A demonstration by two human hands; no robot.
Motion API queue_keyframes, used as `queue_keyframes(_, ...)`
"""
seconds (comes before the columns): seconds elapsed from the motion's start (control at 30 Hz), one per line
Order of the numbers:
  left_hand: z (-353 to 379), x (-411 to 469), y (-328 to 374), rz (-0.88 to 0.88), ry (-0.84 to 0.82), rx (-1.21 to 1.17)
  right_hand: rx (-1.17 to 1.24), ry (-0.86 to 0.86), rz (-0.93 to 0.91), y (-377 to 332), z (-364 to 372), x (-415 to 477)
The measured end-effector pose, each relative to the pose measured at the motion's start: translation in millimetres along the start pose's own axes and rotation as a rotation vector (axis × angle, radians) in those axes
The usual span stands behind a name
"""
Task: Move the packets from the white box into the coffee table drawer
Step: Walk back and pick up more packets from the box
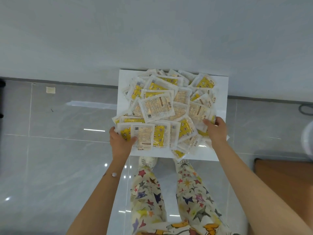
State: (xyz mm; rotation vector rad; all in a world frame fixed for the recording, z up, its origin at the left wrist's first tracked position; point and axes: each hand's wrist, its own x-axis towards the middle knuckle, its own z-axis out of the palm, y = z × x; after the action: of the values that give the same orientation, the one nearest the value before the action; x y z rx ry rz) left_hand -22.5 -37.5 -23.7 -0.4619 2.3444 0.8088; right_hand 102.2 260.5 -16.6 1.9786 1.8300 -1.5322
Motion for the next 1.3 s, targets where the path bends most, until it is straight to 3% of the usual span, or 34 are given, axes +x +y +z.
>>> queue_keyframes(0.13, -7.0, 0.0, -8.8, 0.042, 0.003, -0.005, 0.063, 0.090, 0.005, 3.7, -16.0, -2.0)
queue_keyframes(0.33, -13.4, -24.4, -4.2, 0.082, 0.028, -0.140, 0.094, 0.084, -0.021, 5.3, -36.5, -9.1)
queue_keyframes(0.73, -38.6, -40.1, -14.8, 0.092, 0.099, -0.175, 0.217, 0.343, -0.095, -15.8, -57.1, -38.5)
queue_keyframes(1.1, -64.6, -42.6, -17.9, 0.128, -0.020, -0.311, 0.225, -0.064, -0.111, -28.0, -16.7, -73.4)
queue_keyframes(1.3, -77.8, -51.8, -2.1, 0.181, -0.063, -0.388, 0.211, -0.121, -0.120, -34.2, -3.7, -88.9)
